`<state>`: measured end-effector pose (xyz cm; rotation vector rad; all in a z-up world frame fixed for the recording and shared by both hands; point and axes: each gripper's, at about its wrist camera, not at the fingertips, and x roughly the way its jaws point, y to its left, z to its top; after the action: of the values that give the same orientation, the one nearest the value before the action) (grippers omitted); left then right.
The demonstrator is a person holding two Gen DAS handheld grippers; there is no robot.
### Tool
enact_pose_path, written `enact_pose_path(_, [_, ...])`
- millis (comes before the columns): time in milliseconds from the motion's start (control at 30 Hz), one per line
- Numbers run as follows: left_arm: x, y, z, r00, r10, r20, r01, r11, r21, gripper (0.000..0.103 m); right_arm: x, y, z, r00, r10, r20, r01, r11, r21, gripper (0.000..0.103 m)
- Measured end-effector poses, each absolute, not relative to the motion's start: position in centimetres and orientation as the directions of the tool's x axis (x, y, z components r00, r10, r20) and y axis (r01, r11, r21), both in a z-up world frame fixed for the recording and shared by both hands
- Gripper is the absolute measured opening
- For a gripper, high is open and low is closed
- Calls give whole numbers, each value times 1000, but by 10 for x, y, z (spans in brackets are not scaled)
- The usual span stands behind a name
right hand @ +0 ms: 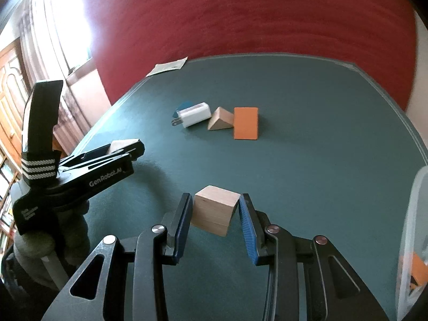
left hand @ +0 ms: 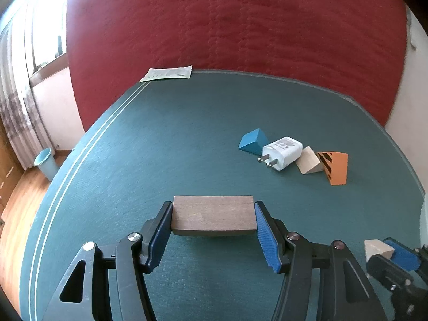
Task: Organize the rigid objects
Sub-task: 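Carry the cube in the right gripper while the left gripper carries the brown slab toward the bin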
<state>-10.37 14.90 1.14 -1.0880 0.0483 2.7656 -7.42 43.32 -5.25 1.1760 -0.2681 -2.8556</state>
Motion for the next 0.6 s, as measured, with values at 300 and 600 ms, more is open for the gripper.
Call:
enact_pose_path(300, [-96,168,13,-730,184,-658,-228,-973,-19,62,-58,451,-46,-728,-85,-680,-65,-979,191,37])
enact_pose_path(600, [-86,185,13,-724,215,-655,-279,-960,-6,62,-37,475,-48,-727,-55,-684,-117,-972,202,37])
